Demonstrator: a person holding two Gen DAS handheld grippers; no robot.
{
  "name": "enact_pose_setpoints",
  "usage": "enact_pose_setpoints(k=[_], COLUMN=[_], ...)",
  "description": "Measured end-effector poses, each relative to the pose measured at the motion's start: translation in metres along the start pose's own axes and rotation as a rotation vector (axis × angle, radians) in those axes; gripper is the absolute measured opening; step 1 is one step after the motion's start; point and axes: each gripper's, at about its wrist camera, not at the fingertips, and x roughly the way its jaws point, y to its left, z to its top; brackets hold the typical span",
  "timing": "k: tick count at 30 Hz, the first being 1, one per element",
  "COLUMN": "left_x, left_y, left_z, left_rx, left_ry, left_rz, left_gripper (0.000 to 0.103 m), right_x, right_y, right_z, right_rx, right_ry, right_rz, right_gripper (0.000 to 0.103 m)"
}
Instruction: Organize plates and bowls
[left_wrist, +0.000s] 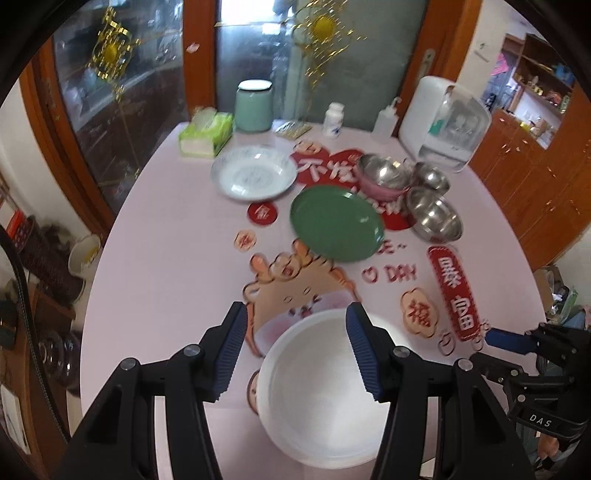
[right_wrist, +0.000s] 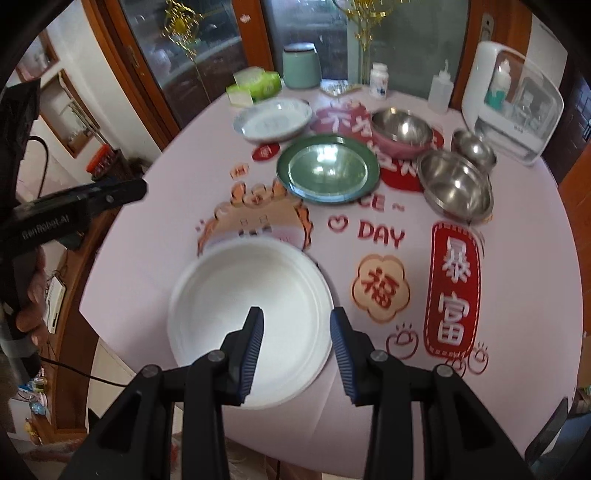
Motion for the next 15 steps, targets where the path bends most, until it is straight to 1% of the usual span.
enact_pose_setpoints(k=[3, 6, 10, 12, 15], left_x=[-0.009, -0.017, -0.03, -0.037, -0.04], left_y=[-0.008, -0.012, -0.015, -0.014, -0.009], left_z=[0.011, 0.025, 0.047, 0.06, 0.078], left_rx=[-0.01, -0.027, -0.013, -0.007, 0.004], left_ry=[-0.025, -0.045, -0.1, -0.118, -0.124], left_rz=[0.003, -0.002, 0.034, 0.054, 0.06], left_gripper=[0.054, 0.054, 0.054, 0.054, 0.054], right_x=[-0.012, -0.026, -0.036, -0.039, -0.041], right_y=[0.001, -0.002, -0.007, -0.008, -0.009], right_z=[0.014, 0.035, 0.063, 0.08, 0.1], right_rx=[-0.017, -0.024, -0.02, -0.032, -0.044], right_ry=[-0.032, -0.069, -0.09, -0.095, -0.11], right_rz=[0.013, 0.039, 0.08, 0.084, 0.064], right_gripper=[0.037, 0.037, 0.037, 0.037, 0.037])
